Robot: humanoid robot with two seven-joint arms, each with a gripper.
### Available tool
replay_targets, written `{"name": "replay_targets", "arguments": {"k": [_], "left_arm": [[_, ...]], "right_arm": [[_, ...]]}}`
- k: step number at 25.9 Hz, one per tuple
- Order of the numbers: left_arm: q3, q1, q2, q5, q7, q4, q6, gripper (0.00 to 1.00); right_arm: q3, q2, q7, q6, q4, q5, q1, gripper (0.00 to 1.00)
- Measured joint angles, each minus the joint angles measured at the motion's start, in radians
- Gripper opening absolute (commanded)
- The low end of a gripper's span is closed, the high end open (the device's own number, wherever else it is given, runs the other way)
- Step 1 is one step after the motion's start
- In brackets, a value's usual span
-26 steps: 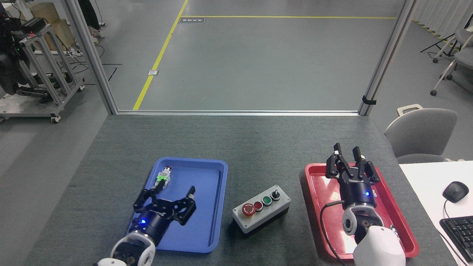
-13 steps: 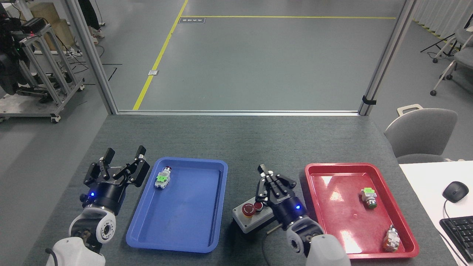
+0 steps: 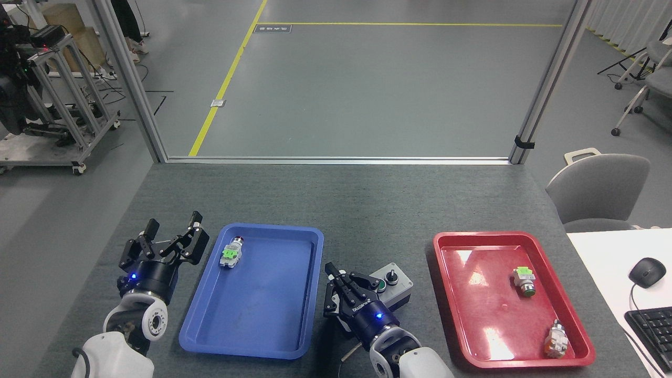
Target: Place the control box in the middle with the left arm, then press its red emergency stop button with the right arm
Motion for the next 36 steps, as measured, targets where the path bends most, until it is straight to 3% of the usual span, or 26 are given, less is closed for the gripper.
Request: {"name": "replay_targets", "arguments": {"k": [9,25,26,28,30,36], "left_arm": [[-0.040,0.014,-0.004,-0.003,-0.001,0.005,0.005,0.99],[-0.046,0.129,-0.015,-0.009,0.017,-0.009,0.003,0.99],[-0.047,0.135,-0.019,-0.011,0.020,-0.005,0.003,0.99],[-0.052,0.142,-0.023,-0.014,0.031,0.004,0.002,0.99],[-0.056,0.146,-0.027,-0.014,0.049,0.011,0.000,0.99],[-0.060,0.149,-0.037,-0.002,0.066,0.019,0.000,0.99]], "right_arm": [[-0.007,-0.007,0.003,0.093,0.025,-0.007,0.003,0.00],[0.006,-0.008,-0.015,0.101,0.106,0.005,0.000,0.00],[0.003,-0.007,-0.016,0.099,0.105,0.001,0.000,0.04],[-0.005,-0.006,-0.004,0.098,0.093,-0.007,0.001,0.41],[-0.037,-0.006,0.057,0.098,0.066,-0.013,-0.004,1.00],[-0.282,-0.031,0.077,0.136,0.004,-0.018,-0.042,1.00]]}}
